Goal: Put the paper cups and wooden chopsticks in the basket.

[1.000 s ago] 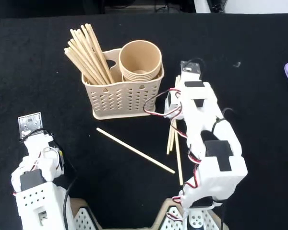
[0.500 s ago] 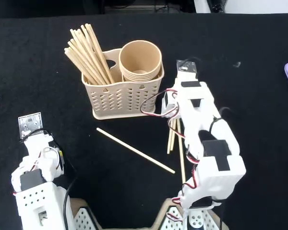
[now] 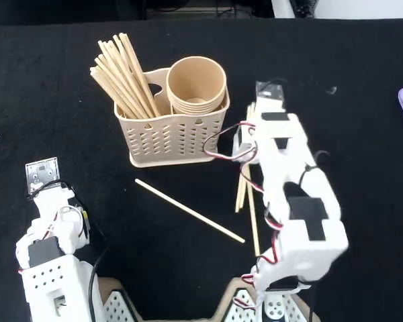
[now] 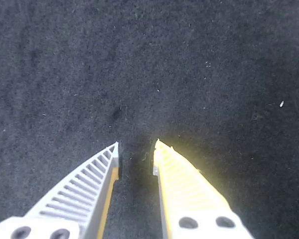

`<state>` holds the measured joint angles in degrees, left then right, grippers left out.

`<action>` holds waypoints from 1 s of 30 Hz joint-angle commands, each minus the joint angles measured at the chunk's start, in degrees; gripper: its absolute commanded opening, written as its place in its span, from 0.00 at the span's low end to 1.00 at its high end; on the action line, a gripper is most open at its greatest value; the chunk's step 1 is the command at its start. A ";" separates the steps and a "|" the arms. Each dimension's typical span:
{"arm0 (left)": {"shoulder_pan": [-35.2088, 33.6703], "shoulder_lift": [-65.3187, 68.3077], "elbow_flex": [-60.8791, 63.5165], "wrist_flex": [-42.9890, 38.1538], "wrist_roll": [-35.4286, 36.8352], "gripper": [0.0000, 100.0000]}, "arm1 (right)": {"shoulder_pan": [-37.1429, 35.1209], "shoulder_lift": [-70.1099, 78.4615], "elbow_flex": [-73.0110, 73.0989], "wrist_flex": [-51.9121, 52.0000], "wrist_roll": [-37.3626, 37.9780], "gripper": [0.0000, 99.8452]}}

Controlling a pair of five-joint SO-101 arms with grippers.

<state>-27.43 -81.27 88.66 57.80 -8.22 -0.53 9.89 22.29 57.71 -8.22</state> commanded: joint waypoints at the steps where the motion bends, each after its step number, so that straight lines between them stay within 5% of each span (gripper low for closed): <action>1: -0.40 -0.62 -0.40 -0.97 0.53 0.13 | 2.11 -10.07 0.57 1.49 2.81 0.01; 30: -0.40 -0.62 -0.40 -0.97 0.53 0.13 | 1.85 -52.62 6.55 2.46 2.73 0.01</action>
<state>-27.43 -81.27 88.66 57.80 -8.22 0.62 -38.02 29.05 60.00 -5.58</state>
